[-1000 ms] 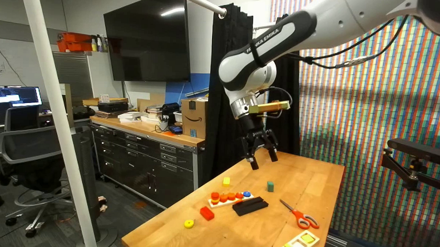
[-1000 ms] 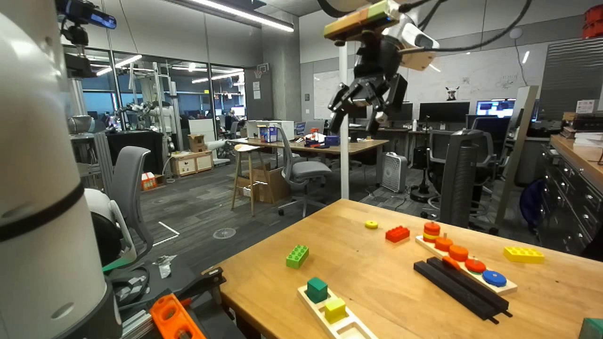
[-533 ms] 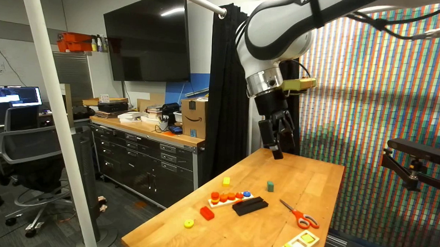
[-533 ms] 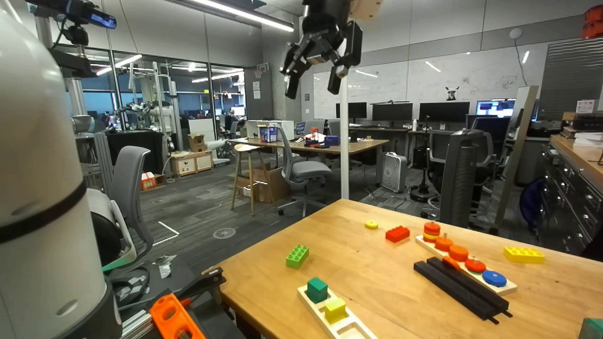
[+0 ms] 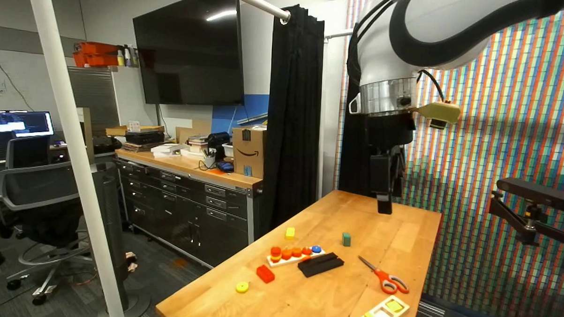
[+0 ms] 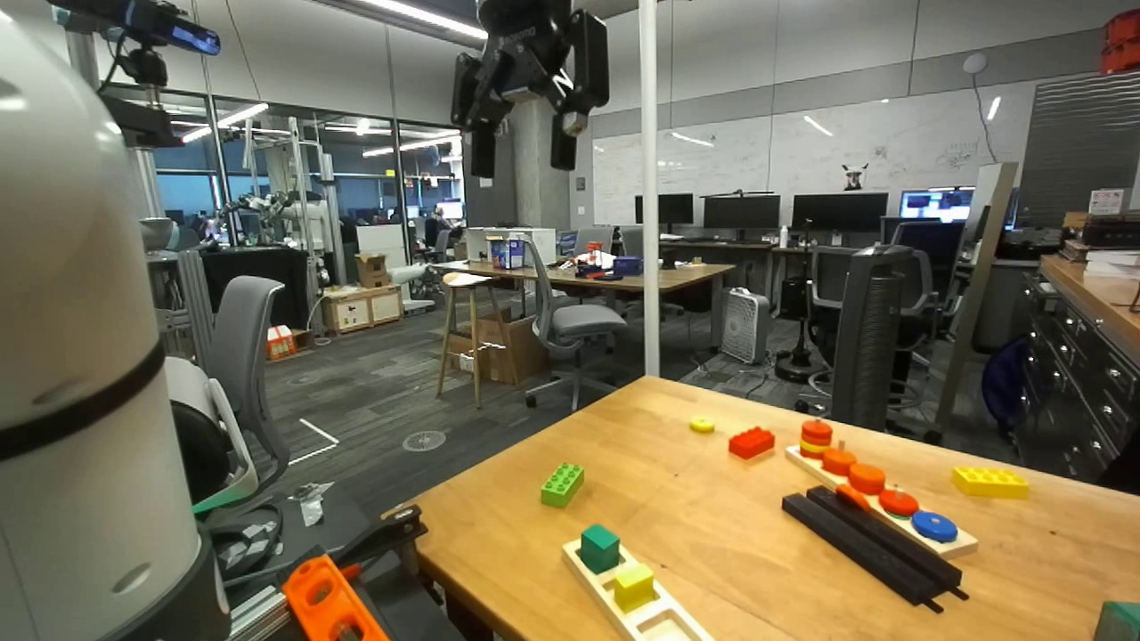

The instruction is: Put the orange ring on the wooden platform

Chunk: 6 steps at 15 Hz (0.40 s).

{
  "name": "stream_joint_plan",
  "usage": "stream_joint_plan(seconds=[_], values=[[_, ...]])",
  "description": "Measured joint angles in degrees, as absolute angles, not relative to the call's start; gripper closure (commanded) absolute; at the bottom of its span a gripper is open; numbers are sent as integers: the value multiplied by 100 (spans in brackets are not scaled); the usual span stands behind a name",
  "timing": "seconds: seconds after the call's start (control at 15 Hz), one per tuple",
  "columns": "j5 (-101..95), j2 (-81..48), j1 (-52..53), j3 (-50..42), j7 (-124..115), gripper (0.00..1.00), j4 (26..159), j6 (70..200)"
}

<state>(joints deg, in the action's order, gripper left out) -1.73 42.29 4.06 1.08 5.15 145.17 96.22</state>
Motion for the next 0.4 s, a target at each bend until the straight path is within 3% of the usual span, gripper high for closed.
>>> stream_joint_plan(seconds=[0.4], values=[[-66, 4622, 407, 7, 533, 0, 14852, 9826]])
